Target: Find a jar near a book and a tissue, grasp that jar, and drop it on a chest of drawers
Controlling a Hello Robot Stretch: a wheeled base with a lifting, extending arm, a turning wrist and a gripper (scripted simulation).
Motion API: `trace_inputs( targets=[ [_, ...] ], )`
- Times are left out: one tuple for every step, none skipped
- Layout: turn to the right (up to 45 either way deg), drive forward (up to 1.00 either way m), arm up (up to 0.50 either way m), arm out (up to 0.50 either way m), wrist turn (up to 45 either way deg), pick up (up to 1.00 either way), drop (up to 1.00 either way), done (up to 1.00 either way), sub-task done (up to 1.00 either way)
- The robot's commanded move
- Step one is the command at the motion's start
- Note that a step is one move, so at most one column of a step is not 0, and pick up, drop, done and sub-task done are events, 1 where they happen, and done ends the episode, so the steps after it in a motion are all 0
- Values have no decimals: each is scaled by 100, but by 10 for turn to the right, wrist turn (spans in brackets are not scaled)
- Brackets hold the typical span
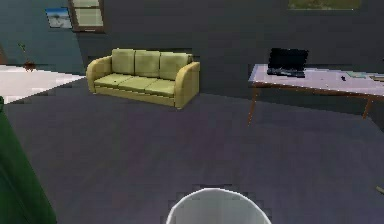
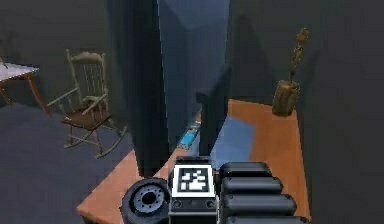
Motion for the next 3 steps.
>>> trace_inputs(
  targets=[
    [-30, 0, 0, 0, 0, 0, 0, 0, 0],
    [0, 40, 0, 0, 0, 0, 0, 0, 0],
    [-240, 0, 0, 0, 0, 0, 0, 0, 0]
  ],
)
